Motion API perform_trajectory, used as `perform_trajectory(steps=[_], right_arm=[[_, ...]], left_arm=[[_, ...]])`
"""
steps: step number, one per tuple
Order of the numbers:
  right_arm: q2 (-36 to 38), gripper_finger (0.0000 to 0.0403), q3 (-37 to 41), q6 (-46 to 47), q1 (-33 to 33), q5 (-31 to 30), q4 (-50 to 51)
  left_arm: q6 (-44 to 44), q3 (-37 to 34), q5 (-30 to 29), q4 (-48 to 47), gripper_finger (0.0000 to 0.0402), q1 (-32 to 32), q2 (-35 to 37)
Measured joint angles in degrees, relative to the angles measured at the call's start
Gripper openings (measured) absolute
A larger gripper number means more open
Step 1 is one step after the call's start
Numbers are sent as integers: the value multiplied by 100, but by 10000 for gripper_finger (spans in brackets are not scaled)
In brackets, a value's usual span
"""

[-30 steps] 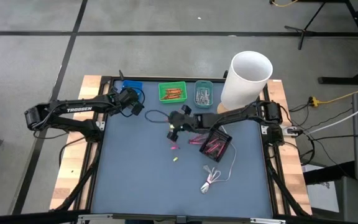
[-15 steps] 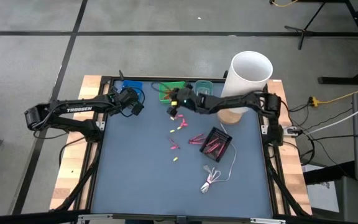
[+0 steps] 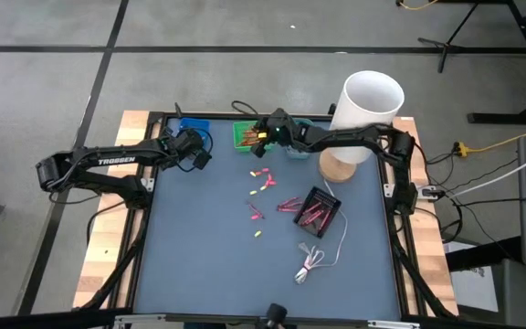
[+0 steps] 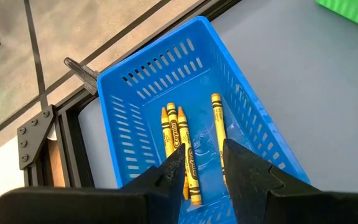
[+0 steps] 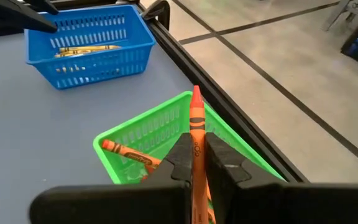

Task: Sort crayons
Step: Put the orange crayon into the green bin

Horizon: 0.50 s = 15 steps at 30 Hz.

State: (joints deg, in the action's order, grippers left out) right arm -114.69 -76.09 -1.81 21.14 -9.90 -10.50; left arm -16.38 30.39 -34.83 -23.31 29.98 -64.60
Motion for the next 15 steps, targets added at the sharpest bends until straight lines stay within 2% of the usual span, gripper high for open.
perform_trajectory(steps=[11, 15], right_arm=[[-2, 22, 0, -1, -10, -154, -2], [-4, 40, 0, 0, -10, -154, -2]], left_arm=[[0, 0, 5, 46, 92, -2, 0], [27, 0, 319, 383, 92, -65, 0]])
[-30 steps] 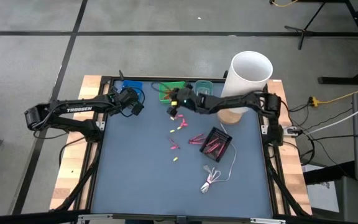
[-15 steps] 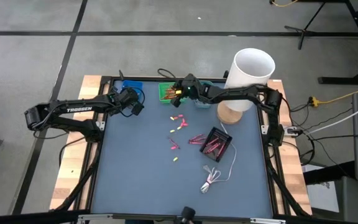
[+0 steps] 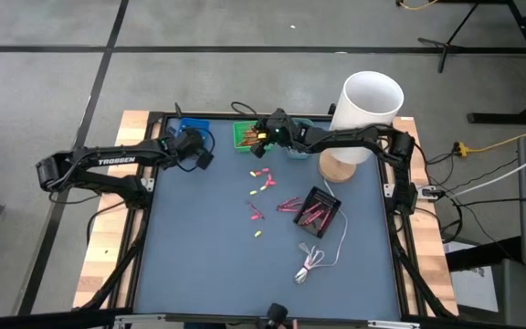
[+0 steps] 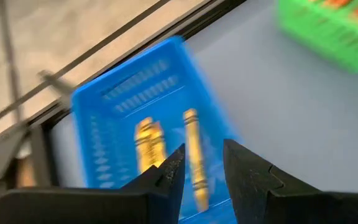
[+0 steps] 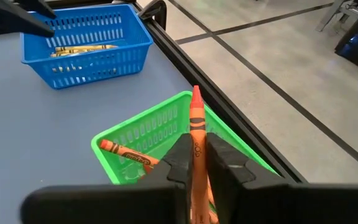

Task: Sort crayons
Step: Put the orange crayon into the green bin, then put the red crayon into the black bin

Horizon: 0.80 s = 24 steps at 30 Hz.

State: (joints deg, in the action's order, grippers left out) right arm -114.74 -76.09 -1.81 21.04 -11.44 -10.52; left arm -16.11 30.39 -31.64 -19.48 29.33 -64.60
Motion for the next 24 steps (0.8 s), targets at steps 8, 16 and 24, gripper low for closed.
perform_trajectory(steps=[8, 16, 24], right_arm=[[-2, 135, -2, 1, 0, -4, 0], [-2, 167, -2, 3, -2, 14, 3], [115, 164, -4, -2, -83, 900, -32]], left_arm=[[172, 0, 469, 754, 92, -397, 0], [176, 0, 1017, 1022, 92, -918, 0], [1132, 0, 2777, 1024, 92, -1620, 0]])
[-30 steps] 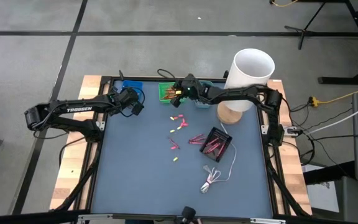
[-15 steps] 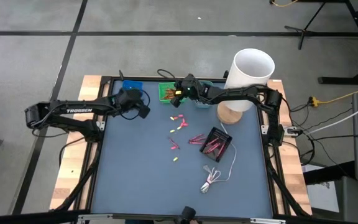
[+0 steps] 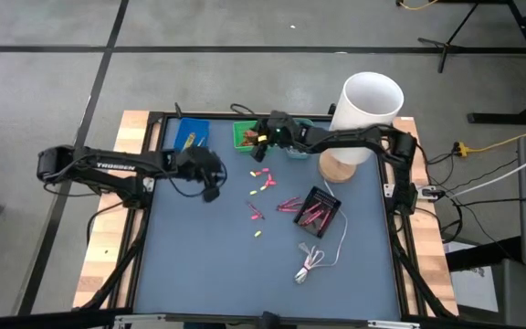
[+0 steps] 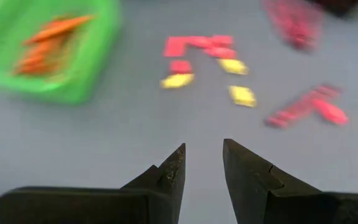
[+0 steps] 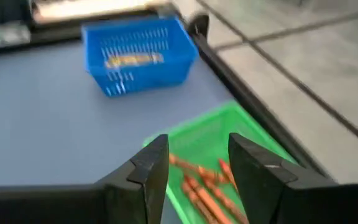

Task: Sort crayons
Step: Put the red crayon into the black bin

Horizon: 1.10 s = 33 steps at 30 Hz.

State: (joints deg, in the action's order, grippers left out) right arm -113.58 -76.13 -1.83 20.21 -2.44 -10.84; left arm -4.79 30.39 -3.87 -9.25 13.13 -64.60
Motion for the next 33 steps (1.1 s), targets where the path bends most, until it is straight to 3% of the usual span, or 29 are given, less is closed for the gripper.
perform_trajectory(steps=[3, 8, 18, 33], right_arm=[[176, 163, -5, -21, -148, 34, -37], [592, 163, -4, -304, -509, 42, -12], [1546, 163, -3, -449, -1308, 40, 323], [2236, 163, -1, -448, -2451, 38, 1713]], left_arm=[[426, 0, 570, 34, 92, -286, 0], [970, 0, 944, 568, 92, -729, -154], [1506, 0, 956, 2123, 92, -1338, -1170], [1595, -1, 946, 3772, 92, -1403, -3079]])
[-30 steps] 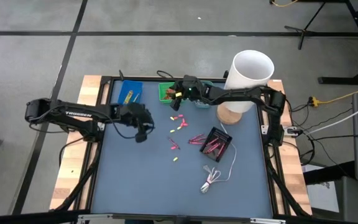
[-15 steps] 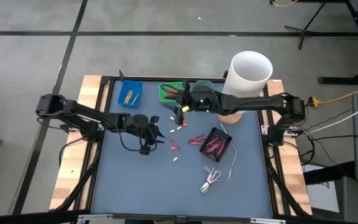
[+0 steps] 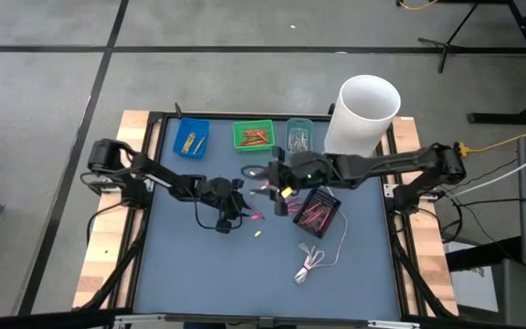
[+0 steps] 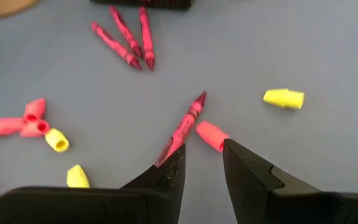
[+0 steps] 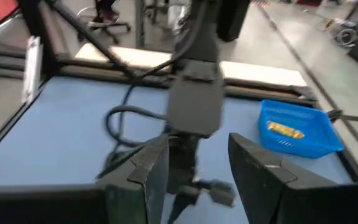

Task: Sort crayons
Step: Put the red crayon into the black bin

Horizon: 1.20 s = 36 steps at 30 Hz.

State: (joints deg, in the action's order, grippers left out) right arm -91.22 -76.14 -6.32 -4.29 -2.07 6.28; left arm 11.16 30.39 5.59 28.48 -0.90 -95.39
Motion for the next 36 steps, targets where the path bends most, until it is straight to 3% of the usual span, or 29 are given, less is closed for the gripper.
perform_trajectory(steps=[10, 25, 36], right_arm=[[15, 163, 2, 5, -350, -1, 531], [13, 163, 2, 346, -372, -4, 1043], [11, 163, 2, 351, -367, -2, 1078]], left_arm=[[-9, 1, -42, 587, 92, 234, -387], [-48, 1, 262, 309, 92, 582, -388], [-111, 29, 466, 352, 92, 669, -822]])
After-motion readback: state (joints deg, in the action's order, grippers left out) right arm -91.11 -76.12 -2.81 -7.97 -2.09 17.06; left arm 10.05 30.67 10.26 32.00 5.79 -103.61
